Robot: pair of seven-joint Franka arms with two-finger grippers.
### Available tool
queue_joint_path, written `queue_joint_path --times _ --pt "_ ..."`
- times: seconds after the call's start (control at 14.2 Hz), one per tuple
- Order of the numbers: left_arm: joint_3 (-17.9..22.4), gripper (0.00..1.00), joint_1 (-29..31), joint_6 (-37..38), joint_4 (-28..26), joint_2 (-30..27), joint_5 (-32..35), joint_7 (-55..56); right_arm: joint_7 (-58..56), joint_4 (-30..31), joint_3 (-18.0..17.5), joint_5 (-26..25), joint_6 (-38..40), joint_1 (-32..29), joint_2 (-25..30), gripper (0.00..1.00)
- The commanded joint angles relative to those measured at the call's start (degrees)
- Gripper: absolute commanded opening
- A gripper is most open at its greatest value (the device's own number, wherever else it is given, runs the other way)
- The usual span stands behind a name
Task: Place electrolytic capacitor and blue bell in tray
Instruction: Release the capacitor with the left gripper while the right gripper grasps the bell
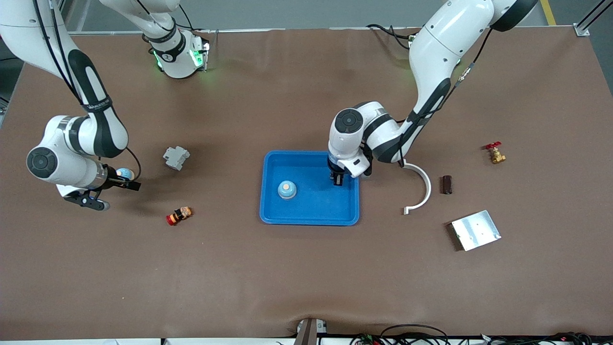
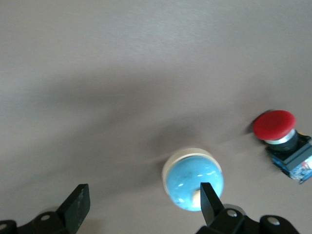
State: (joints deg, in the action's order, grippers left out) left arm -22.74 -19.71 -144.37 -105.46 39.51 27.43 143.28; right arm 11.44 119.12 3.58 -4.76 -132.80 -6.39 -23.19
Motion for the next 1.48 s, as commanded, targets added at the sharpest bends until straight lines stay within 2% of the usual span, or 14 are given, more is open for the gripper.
queue_joint_path --times 0.0,0.21,0.28,0.35,0.78,1.13,1.41 --pt "0.85 0.0 -0.94 -0.83 0.87 1.0 2.37 2.7 -1.5 2.17 0.28 -0.6 -2.72 -1.08 -0.37 1.0" --pt "0.94 0.0 -0.94 -0.83 0.87 1.09 2.54 2.62 -2.29 1.91 0.46 -1.04 -3.08 -1.26 -0.9 1.0" --pt "0.86 0.21 -0.85 -0.83 0.87 1.09 2.54 2.36 -3.95 1.91 0.72 -1.13 -3.42 -1.34 -1.33 1.0" --pt "0.85 0.99 -0.85 -0.74 0.95 1.09 2.46 2.44 -5.27 1.91 1.68 -1.04 -3.86 -1.34 -1.42 1.0" --pt "0.85 1.0 -0.5 -0.21 1.04 0.22 2.54 2.27 -6.86 1.99 2.04 -0.95 -4.48 -1.87 -2.82 1.0" --pt "0.24 1.0 -0.06 7.86 5.08 -1.1 1.75 1.92 -8.01 1.99 2.04 -0.95 -4.83 -2.4 -3.36 1.0" --pt "-0.29 1.0 0.55 9.53 5.52 -1.98 1.49 -2.81 -8.18 2.17 2.04 -0.95 -4.92 -2.58 -4.06 1.0"
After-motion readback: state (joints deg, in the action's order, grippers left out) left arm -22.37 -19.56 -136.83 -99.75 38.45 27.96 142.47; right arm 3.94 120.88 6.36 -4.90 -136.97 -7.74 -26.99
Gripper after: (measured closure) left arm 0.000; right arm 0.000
